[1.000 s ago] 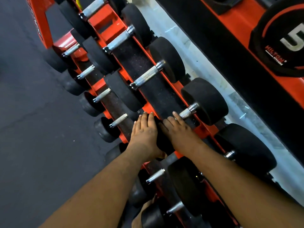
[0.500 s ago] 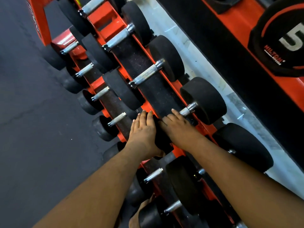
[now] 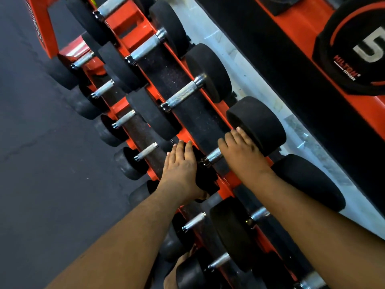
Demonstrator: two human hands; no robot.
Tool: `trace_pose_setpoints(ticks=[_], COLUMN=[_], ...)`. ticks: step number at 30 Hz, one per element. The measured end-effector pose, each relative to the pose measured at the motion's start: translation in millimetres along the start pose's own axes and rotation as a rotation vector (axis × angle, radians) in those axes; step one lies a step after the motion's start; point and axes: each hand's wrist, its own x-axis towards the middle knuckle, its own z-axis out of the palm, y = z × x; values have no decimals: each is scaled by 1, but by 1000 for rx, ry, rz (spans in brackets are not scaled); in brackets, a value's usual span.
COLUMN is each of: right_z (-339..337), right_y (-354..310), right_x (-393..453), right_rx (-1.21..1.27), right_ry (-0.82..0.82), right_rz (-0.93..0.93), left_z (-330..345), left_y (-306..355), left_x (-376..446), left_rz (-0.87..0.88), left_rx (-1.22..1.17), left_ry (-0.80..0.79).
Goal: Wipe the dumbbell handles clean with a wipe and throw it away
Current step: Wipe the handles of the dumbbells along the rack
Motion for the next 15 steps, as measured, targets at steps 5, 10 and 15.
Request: trace_pose_setpoints(ticks=[5,10,15], right_z=[9,13,11], right_y=[3,-4,-27], right_x=[-15,-43,-68], right_rx=[101,259,943], right_ry=[94,209,42], right_rz=[-25,-107,578], left_z=[-2,-2,0], left_y=[0,0,-1], left_x=[-1,-1,1], left_rz=[9,11,12], left_rx=[-10,-8,0], left_ry=[-2,-14,-8])
